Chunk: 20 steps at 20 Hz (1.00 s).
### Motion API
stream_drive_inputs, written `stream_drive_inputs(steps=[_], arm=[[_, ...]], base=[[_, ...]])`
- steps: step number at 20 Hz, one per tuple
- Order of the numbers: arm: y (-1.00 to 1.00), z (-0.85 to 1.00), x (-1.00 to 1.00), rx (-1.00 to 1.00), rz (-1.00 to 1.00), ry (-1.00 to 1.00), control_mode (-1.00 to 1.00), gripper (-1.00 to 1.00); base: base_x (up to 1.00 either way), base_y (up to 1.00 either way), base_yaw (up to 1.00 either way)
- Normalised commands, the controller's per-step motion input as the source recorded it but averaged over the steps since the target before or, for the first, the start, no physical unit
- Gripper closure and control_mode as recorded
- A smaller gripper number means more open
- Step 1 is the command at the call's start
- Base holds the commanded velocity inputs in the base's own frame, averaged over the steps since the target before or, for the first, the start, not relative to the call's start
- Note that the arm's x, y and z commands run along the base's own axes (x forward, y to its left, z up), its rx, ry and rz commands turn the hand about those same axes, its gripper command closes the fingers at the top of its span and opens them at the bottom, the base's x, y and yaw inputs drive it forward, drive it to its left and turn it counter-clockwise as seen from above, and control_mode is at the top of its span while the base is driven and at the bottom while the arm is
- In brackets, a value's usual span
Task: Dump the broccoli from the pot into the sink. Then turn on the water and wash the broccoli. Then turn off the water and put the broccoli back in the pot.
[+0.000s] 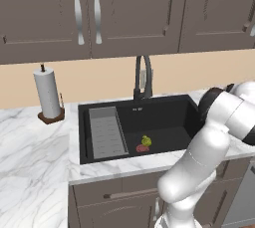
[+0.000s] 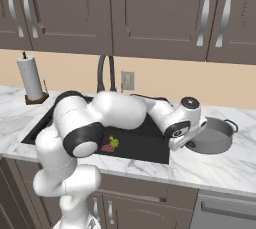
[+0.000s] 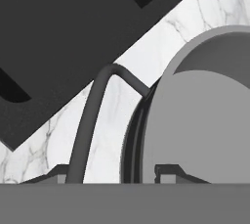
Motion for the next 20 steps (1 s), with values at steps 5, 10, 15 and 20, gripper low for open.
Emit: stream_drive_inputs(steps=[5, 10, 15, 20], arm=[[-0.08, -0.33, 0.0, 0.0, 0.0, 0.0, -1.0, 1.0], [0.0, -0.2, -0.1, 0.0, 0.0, 0.0, -1.0, 1.0], [0.0, -0.08, -0.12, 0.0, 0.0, 0.0, -1.0, 1.0], [0.0, -0.1, 0.0, 0.0, 0.0, 0.04, -1.0, -1.0]], base=[[0.0, 0.0, 0.0], [0.0, 0.0, 0.0], [0.0, 0.0, 0.0], [0.0, 0.0, 0.0]])
